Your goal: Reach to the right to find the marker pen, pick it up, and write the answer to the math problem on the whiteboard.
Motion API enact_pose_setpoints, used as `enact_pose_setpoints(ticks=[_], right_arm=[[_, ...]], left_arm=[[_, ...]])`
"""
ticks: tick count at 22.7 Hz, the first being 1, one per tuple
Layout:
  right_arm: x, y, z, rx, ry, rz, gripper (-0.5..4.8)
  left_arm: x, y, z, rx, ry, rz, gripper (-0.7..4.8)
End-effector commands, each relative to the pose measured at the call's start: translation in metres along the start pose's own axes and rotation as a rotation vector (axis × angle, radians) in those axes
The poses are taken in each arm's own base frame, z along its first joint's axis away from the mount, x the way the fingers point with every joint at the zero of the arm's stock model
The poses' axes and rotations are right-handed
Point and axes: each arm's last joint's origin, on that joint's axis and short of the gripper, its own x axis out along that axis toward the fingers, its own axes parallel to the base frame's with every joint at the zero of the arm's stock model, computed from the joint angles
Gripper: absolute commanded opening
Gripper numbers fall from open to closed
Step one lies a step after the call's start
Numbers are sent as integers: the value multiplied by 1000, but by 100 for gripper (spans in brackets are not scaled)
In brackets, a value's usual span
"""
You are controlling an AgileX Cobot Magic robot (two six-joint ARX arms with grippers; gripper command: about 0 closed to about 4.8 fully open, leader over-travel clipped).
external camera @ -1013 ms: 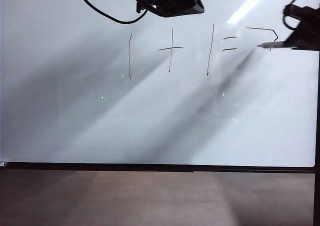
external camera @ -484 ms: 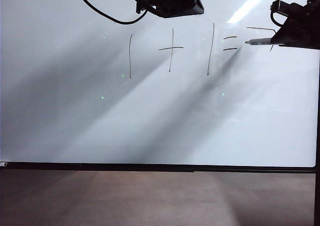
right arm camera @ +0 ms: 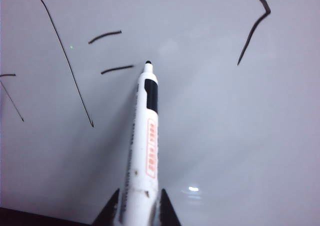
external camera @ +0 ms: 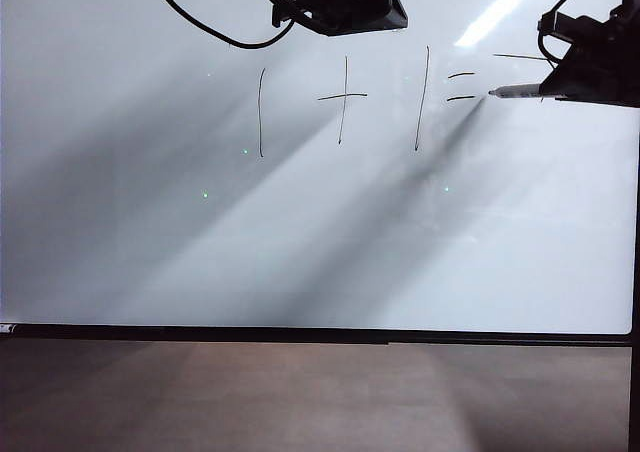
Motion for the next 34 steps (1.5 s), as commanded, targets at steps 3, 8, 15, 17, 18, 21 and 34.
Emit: enact_pose_setpoints(ticks=[3, 8, 15, 17, 18, 21, 34], right_arm=[[5, 1, 8, -5, -30, 8, -6], [15, 0, 13, -6, -31, 16, -6], [16, -2, 12, -9, -25, 5, -6], [16, -2, 11, -10, -18, -2, -6], [16, -2, 11, -12, -13, -8, -6], [16, -3, 9, -9, -3, -26, -6], [11, -20, 13, -21, -9, -93, -6]], left_arm=[[-1, -1, 2, 4, -6, -6, -5], [-1, -1, 2, 4, -6, -6, -5], [-1, -1, 2, 4, -6, -6, -4], [-1, -1, 2, 4, -6, -6, -5], [-1, -1, 3, 4, -6, -6, -5], [-1, -1, 3, 4, -6, -6, -5], [-1, -1, 3, 4, -6, -6, -5]])
